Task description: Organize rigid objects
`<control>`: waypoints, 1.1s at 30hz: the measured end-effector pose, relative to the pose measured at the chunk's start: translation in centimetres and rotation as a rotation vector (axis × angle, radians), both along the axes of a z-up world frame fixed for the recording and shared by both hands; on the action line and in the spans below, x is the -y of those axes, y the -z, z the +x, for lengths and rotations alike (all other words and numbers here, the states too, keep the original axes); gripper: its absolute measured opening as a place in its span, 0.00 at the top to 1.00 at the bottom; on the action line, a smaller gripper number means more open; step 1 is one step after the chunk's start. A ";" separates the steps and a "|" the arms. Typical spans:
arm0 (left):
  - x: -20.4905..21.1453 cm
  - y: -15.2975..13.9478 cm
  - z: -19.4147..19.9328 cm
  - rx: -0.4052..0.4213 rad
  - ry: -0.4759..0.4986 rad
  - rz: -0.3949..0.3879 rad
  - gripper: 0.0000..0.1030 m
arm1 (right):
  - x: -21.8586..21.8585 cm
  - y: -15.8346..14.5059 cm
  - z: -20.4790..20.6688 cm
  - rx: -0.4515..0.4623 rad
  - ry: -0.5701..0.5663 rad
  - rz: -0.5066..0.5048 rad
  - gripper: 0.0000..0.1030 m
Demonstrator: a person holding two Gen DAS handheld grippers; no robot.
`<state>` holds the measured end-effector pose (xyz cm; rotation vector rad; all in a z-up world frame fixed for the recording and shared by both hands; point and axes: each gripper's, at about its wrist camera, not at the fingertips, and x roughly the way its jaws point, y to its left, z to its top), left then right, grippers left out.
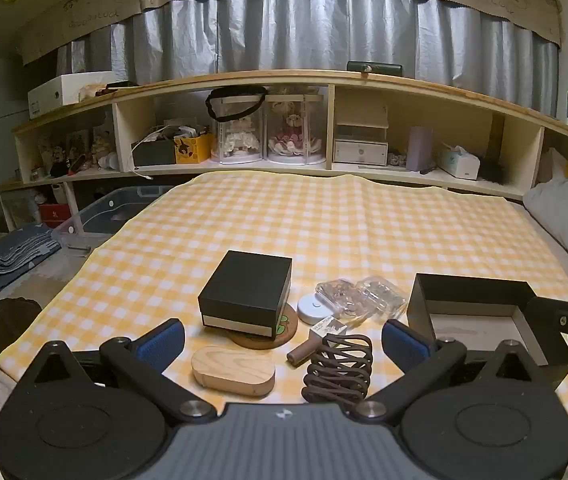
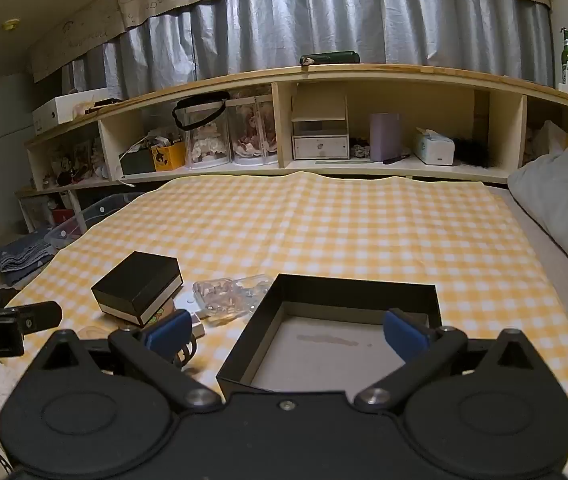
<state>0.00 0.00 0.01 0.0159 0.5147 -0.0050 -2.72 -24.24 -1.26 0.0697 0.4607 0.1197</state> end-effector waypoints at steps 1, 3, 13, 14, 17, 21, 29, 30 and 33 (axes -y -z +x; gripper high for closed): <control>0.0 0.0 0.0 0.000 -0.002 0.003 0.00 | 0.0 0.0 0.0 -0.001 0.000 -0.001 0.00; 0.0 0.0 0.0 0.000 -0.002 0.005 0.00 | 0.0 0.0 0.0 0.000 -0.001 -0.002 0.00; 0.1 0.0 0.0 0.003 0.000 0.000 0.00 | 0.0 0.0 0.0 -0.003 -0.001 -0.004 0.00; 0.2 0.0 0.0 0.003 0.001 0.001 0.00 | 0.0 0.0 0.0 -0.003 -0.001 -0.004 0.00; 0.4 0.1 0.1 0.003 0.000 0.004 0.00 | 0.0 0.0 0.0 -0.003 0.000 -0.005 0.00; 0.3 -0.1 0.0 0.005 0.001 -0.004 0.00 | 0.0 0.0 0.0 -0.003 0.000 -0.005 0.00; 0.3 -0.1 0.3 0.006 0.002 -0.005 0.00 | -0.1 0.1 0.1 -0.005 -0.001 -0.005 0.00; 0.2 -0.1 0.3 0.006 0.002 -0.006 0.00 | -0.1 0.1 0.1 -0.005 0.000 -0.005 0.00; 0.3 -0.1 0.3 0.006 0.002 -0.006 0.00 | -0.1 0.1 0.1 -0.005 0.000 -0.005 0.00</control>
